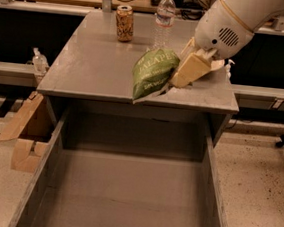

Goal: Place green jalapeno chip bag into top drawer

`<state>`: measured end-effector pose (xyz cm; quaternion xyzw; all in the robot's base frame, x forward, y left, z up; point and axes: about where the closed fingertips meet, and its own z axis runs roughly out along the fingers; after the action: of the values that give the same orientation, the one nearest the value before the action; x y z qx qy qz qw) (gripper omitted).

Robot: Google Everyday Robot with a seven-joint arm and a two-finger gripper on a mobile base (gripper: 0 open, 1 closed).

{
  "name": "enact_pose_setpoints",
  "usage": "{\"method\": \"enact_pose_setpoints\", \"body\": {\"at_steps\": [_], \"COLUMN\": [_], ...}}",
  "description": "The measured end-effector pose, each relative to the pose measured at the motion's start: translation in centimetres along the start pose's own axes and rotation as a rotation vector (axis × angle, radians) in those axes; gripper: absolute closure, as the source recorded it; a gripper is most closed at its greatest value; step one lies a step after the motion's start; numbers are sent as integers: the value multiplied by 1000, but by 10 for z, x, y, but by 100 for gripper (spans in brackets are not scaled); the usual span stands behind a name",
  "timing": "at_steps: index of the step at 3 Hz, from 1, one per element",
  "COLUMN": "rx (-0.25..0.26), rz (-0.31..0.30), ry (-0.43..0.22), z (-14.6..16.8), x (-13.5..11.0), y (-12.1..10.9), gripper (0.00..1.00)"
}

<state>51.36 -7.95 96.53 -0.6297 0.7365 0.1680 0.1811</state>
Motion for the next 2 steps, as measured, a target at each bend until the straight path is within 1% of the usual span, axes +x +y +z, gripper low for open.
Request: {"method": "enact_pose_setpoints", "body": {"at_steps": [1,2], "rx": [-21,-96], "rz": [-23,-149], "ry": [-6,49], "z": [18,41], "x": [-3,-3], "y": [0,30], "gripper": [100,100]}}
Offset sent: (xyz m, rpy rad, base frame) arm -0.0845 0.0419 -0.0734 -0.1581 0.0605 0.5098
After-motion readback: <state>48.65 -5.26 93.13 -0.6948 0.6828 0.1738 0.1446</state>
